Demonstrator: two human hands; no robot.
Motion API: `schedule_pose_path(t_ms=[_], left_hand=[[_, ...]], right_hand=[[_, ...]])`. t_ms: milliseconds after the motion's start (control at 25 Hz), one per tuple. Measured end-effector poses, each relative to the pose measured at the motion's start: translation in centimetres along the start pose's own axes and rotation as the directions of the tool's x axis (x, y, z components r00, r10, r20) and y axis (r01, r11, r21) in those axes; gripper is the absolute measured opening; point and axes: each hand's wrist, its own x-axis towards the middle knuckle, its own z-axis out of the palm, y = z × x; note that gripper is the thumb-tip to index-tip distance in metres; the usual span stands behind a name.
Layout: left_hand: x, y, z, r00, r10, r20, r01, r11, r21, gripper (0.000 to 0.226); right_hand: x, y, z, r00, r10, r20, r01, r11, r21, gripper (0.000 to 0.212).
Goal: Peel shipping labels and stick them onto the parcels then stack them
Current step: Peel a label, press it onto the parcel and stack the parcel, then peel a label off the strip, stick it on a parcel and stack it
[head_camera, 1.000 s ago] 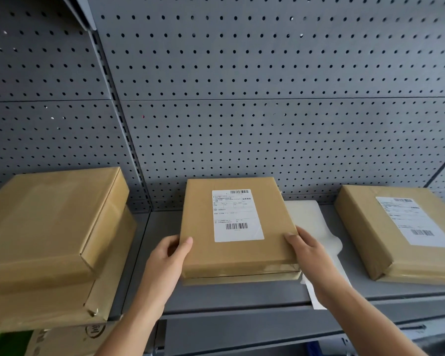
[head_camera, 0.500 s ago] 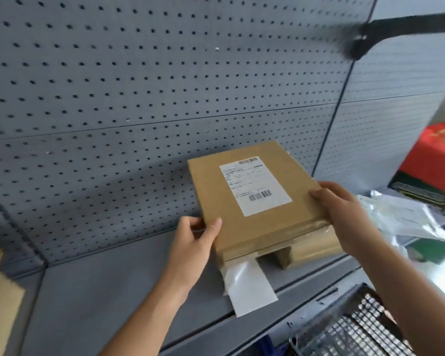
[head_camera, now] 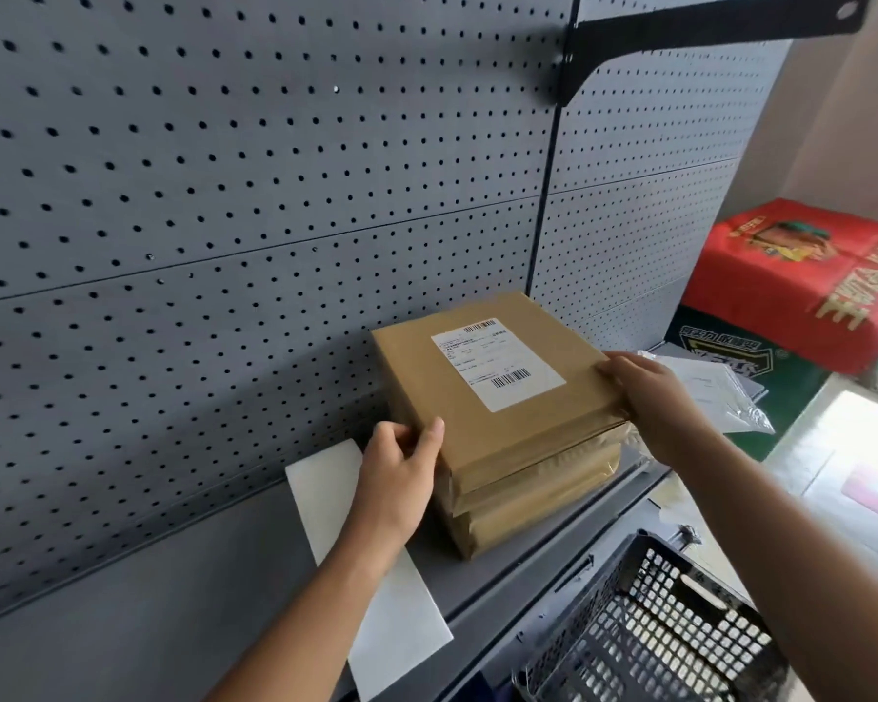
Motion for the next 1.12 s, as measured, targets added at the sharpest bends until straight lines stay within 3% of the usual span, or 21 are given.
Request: schedule_pose_path(t_ms=[280, 400, 480, 640, 880, 1120], left_hand=[[2.2, -2.1, 1.9, 0.999, -0.021, 0.033, 0.018, 0.995, 0.1, 0.041], [2.9, -2.4, 1.2, 0.999, 0.011, 0.035, -0.017, 0.984, 0.179, 0.045], [3.4, -2.6, 0.2, 0.996, 0.086, -0.028, -0.073, 0.951, 0.301, 0.049], [3.3, -1.3, -3.7, 0.955, 0.268, -0.13, -0.146, 0.802, 0.579, 0.051], [1.2, 0.6, -12.8, 0.893, 0.37, -0.256, -0.047, 0.642, 0.765, 0.05], [-4.2, 0.2, -24.1, 0.792, 0.387, -0.472, 0.164, 0.611, 0.775, 0.048]], right_hand=[[2.2, 2.8, -0.4, 0.999, 0.026, 0.023, -0.025, 0.998, -0.054, 0.015], [2.0, 2.0, -0.7, 0.997, -0.074, 0.013, 0.074, 0.961, -0.266, 0.029], [1.6, 1.0, -0.4, 0.972, -0.236, -0.016, 0.202, 0.864, -0.461, 0.04], [-0.3, -1.8, 1.9, 0.888, -0.45, 0.096, 0.383, 0.607, -0.697, 0.037], [-3.9, -5.4, 8.8, 0.786, -0.552, 0.279, 0.548, 0.411, -0.729, 0.035], [-8.9, -8.1, 19.0, 0.611, -0.649, 0.453, 0.755, 0.305, -0.581, 0.035]])
